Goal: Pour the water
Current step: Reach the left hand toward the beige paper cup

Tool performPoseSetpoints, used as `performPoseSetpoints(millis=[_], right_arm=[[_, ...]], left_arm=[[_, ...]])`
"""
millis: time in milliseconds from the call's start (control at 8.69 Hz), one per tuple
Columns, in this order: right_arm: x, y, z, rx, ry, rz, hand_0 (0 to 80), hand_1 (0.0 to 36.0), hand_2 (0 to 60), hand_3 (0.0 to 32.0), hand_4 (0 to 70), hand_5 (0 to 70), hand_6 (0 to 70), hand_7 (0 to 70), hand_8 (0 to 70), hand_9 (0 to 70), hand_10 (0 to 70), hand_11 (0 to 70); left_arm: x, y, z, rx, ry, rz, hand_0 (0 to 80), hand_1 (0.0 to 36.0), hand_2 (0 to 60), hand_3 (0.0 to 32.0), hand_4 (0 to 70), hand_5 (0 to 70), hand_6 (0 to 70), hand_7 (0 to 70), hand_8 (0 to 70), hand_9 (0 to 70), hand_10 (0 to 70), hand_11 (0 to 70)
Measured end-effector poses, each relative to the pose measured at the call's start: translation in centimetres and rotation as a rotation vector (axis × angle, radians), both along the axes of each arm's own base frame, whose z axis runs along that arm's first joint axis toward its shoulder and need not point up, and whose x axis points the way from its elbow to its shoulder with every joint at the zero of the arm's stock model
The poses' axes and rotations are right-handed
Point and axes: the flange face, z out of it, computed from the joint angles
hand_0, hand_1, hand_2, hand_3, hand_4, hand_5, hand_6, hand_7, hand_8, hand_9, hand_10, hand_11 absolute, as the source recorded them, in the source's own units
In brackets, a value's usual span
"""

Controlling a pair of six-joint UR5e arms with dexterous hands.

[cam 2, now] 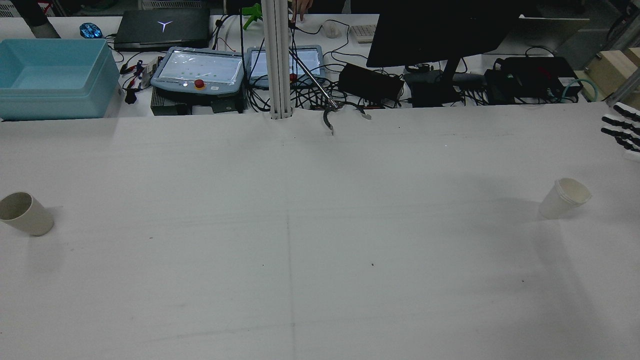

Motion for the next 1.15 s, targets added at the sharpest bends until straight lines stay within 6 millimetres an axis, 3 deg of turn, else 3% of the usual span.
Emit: performPoseSetpoints(millis=[115, 230, 345, 460, 575, 690, 920, 1150], right_arm=[[-0.5, 0.0, 0.0, 0.001, 0.002, -0.012, 52.8, 23.3, 22.7, 0.0, 6.9, 8.8, 18.3, 16.2, 10.3, 13.4, 0.0, 0.0], [-0.9, -0.1, 0.0, 0.000, 0.003, -0.023, 53.0, 23.3, 22.1, 0.0, 7.3, 8.8, 19.8, 18.8, 8.6, 11.5, 0.0, 0.0], [-1.3, -0.1, 0.1, -0.001, 0.005, -0.033, 52.6, 22.9, 22.7, 0.0, 9.5, 8.5, 20.6, 20.5, 8.7, 11.5, 0.0, 0.0], [-1.8, -0.1, 0.1, -0.002, 0.008, -0.043, 52.3, 22.6, 21.6, 0.0, 7.7, 8.3, 19.3, 18.9, 7.6, 9.9, 0.0, 0.0], [-2.1, -0.1, 0.1, -0.001, 0.010, -0.050, 52.3, 22.6, 21.1, 0.0, 6.3, 8.1, 18.4, 17.3, 6.6, 8.3, 0.0, 0.0], [-2.3, -0.1, 0.1, -0.001, 0.012, -0.056, 52.2, 22.7, 20.2, 0.0, 4.6, 7.9, 17.2, 15.8, 5.7, 7.2, 0.0, 0.0], [-2.7, 0.0, 0.2, -0.002, 0.014, -0.067, 51.9, 22.6, 17.5, 0.0, 0.0, 7.5, 13.0, 9.9, 4.0, 4.7, 0.0, 0.0], [-2.9, 0.0, 0.2, -0.002, 0.016, -0.074, 51.8, 22.5, 17.0, 0.0, 0.0, 7.4, 11.9, 8.1, 3.8, 4.4, 0.0, 0.0]], left_arm=[[0.4, -1.5, 0.1, 0.007, -0.003, 0.006, 61.4, 14.8, 0.0, 0.0, 20.0, 0.0, 9.0, 7.7, 0.8, 0.1, 0.3, 2.7], [1.3, -3.6, 0.3, 0.011, -0.002, 0.021, 61.6, 15.1, 0.0, 0.0, 19.8, 0.0, 8.6, 7.4, 0.7, 0.0, 0.0, 2.1], [2.6, -5.6, 0.4, 0.013, 0.002, 0.034, 59.0, 12.5, 0.0, 0.0, 21.8, 0.0, 8.7, 7.2, 0.7, 0.0, 0.0, 1.4], [4.7, -7.5, 0.1, 0.028, -0.005, 0.045, 68.6, 17.2, 0.0, 0.0, 24.4, 0.0, 9.5, 8.5, 0.9, 0.3, 1.1, 4.2], [7.7, -9.4, -0.5, 0.045, -0.001, 0.053, 72.8, 18.4, 0.0, 0.0, 24.4, 0.0, 9.0, 7.4, 0.8, 0.0, 1.1, 4.4], [10.3, -11.0, -0.9, 0.049, 0.008, 0.053, 62.5, 14.7, 0.0, 0.0, 25.7, 0.0, 9.5, 6.8, 0.9, 0.0, 0.8, 3.5], [15.9, -14.6, -0.7, 0.039, 0.019, 0.090, 59.9, 13.5, 0.0, 0.0, 25.6, 0.0, 7.5, 3.6, 0.5, 0.0, 0.0, 0.9], [19.2, -16.6, 0.3, 0.022, 0.018, 0.122, 56.6, 11.0, 0.0, 0.0, 26.4, 0.0, 7.6, 3.4, 0.5, 0.0, 0.0, 0.9]])
